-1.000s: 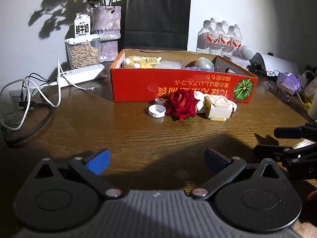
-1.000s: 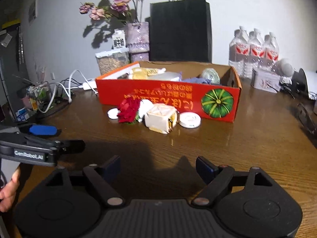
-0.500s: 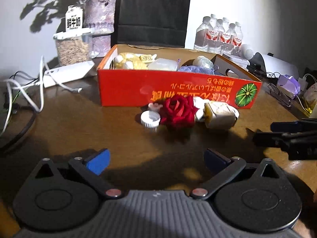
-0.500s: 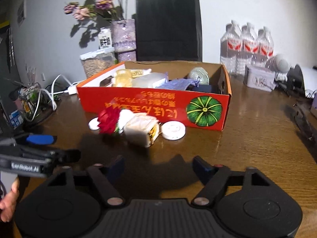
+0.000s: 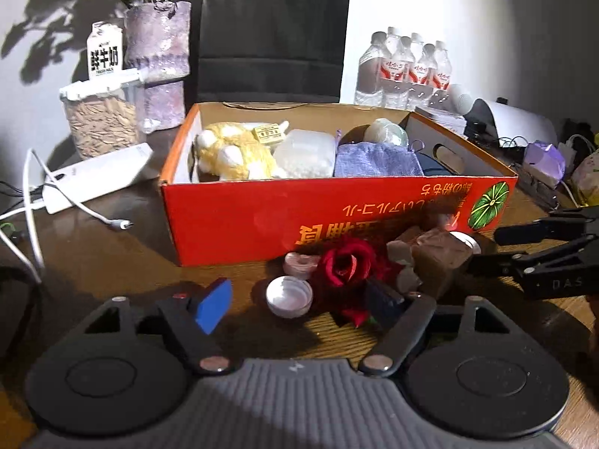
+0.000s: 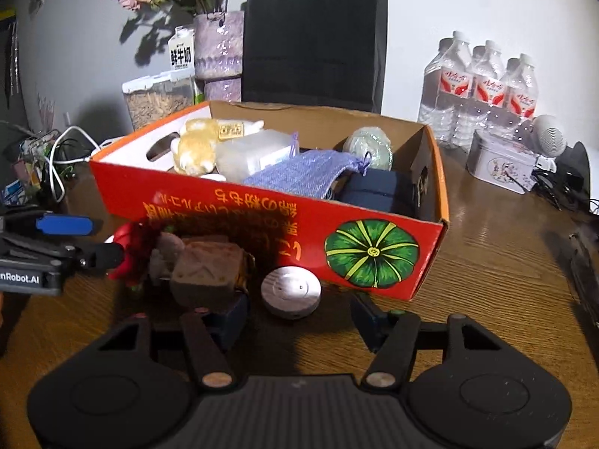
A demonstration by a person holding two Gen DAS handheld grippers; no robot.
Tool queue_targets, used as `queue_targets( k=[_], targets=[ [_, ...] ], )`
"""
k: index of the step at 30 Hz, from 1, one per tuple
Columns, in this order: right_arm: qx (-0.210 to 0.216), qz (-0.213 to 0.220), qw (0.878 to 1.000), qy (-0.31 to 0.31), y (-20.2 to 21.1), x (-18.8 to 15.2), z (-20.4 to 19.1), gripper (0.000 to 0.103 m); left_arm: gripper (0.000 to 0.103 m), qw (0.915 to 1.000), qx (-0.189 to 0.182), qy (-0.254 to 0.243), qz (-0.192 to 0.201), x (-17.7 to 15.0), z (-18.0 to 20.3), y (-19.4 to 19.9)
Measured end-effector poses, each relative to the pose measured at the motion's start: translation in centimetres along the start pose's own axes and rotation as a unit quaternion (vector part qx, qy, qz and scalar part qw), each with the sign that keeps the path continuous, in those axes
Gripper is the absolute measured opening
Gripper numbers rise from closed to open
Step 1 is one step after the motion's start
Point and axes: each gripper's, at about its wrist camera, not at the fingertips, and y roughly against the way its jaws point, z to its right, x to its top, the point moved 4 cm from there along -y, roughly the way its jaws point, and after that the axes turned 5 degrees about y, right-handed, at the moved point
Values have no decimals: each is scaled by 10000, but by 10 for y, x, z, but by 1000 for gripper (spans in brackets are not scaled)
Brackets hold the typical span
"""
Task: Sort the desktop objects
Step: 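Grasp a white round cap with the left tool while the right tool grasps a white round lid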
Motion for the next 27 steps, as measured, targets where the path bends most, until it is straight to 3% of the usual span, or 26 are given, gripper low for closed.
queue_targets(
  k=[5,7,9,10,13,14,19,27],
  targets=[
    [20,-37,9999,117,-13,-1,-3,61,75,9996,-193,169,-89,4,-6,-11],
    [34,-18,9999,138,-14,0,-5,58,64,9989,-351,276,-142,3,-8,-13],
    [130,48,9998,129,-14,-1,-6,47,52,9985,-447,288,-138,1,-8,-12],
    [211,83,9996,143,-13,-1,-8,36,51,9988,-413,240,-131,0,-6,-10],
    [121,117,9993,342,-11,-2,-15,35,38,9992,-304,221,-107,-5,-4,-6],
    [103,129,9991,387,-9,-3,-17,35,29,9993,-256,245,-128,-7,-5,-3],
    [60,102,9993,354,9,-16,-21,35,29,9976,-287,603,-174,-22,-9,21],
    [30,230,9997,-56,59,-50,-21,35,29,9980,-209,527,-275,-46,8,61]
  ],
)
